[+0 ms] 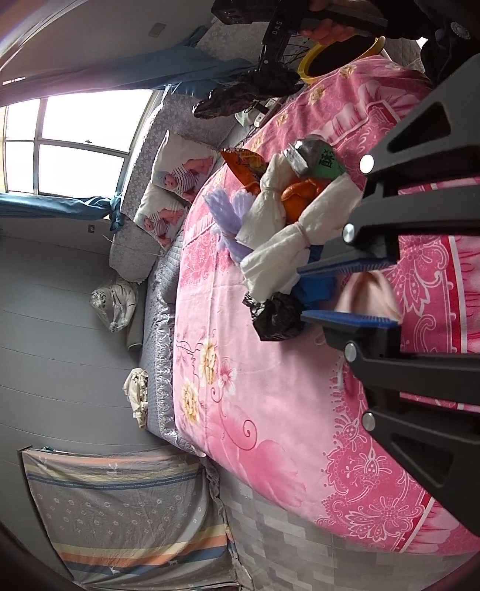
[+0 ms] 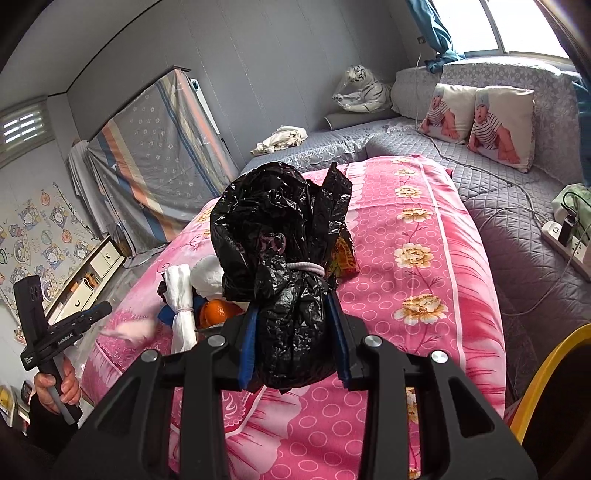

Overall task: Collect trash
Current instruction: 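Grasp the black plastic bag with the right gripper while the left gripper grasps the beige cloth, then carry the black bag and beige cloth in both grippers over the yellow bin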

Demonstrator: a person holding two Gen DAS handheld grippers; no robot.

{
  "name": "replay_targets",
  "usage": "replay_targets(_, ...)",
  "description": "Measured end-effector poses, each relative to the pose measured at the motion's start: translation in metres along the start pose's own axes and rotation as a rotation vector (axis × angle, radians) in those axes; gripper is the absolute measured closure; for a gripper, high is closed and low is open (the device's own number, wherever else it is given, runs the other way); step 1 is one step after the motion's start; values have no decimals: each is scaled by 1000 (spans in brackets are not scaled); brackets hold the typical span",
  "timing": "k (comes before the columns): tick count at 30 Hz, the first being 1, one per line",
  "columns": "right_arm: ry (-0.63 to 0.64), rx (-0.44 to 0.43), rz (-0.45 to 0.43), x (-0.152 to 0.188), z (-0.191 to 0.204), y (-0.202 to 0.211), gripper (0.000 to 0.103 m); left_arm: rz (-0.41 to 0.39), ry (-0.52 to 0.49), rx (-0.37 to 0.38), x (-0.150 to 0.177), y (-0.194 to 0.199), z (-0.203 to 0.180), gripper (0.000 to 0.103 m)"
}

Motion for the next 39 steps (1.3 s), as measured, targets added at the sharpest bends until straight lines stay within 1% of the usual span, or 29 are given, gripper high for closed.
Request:
replay_targets(1,-1,-1,0,1,-1,2,71,-5,-11,-1,-2,2,-4,94)
replay_targets(3,-2,4,-2,4,-2,6,71,-6,-29,-12,-4,2,-7,99)
replay_targets(5,-7,4,-2,6,-4,8,71,7,-37,-19,-4,-1,-8,99)
replay_targets(8,-15,7,-5,8,-8,13,71,59,-40,31,3,-4,-9,99)
replay_targets(9,-17,7,-7,8,-10,15,71,77,-42,43,6,-4,-10,88)
replay_targets(10,-19,8,-10,8,-12,16,71,88,-41,40,9,-4,-10,61)
replay_targets(12,-24,11,-15,8,-14,19,71,97,-43,25,15,-3,-10,25)
replay_targets(14,-28,13,-18,8,-15,20,71,132,-44,24,22,-8,-10,25)
replay_targets(17,-30,7,-19,9,-14,20,70,195,-36,-18,31,-25,-6,26)
replay_targets(19,-29,3,-18,9,-12,20,70,239,-14,-25,37,-38,-2,37)
replay_targets(23,-20,3,-24,9,-10,23,70,305,-14,-61,48,-58,2,45)
replay_targets(25,-22,4,-28,8,-12,24,70,320,-22,-94,50,-63,4,60)
replay_targets(26,-25,6,-31,7,-13,25,70,315,-21,-98,50,-63,5,63)
replay_targets(27,-29,7,-35,6,-14,26,70,296,-8,-89,47,-60,6,69)
replay_targets(28,-34,7,-38,6,-15,28,70,272,1,-78,42,-55,5,79)
replay_targets(31,-39,9,-49,4,-18,33,70,188,-31,-66,23,-37,-6,80)
replay_targets(33,-44,15,-59,3,-21,38,70,145,-55,-46,10,-27,-17,80)
replay_targets(36,-61,28,-74,1,-29,45,70,106,-83,5,-10,-19,-37,80)
replay_targets(39,-85,50,-95,1,-39,54,70,81,-117,66,-30,-22,-63,80)
Point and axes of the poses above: each gripper's, at about its wrist camera, not at the fingertips, and y roughly against the way its jaws point, z to its left, x to its underside, the point moved 2 cm from there along -y, roughly the way its jaws point, and after that the axes turned 14 degrees about x, right-handed, at the moved point
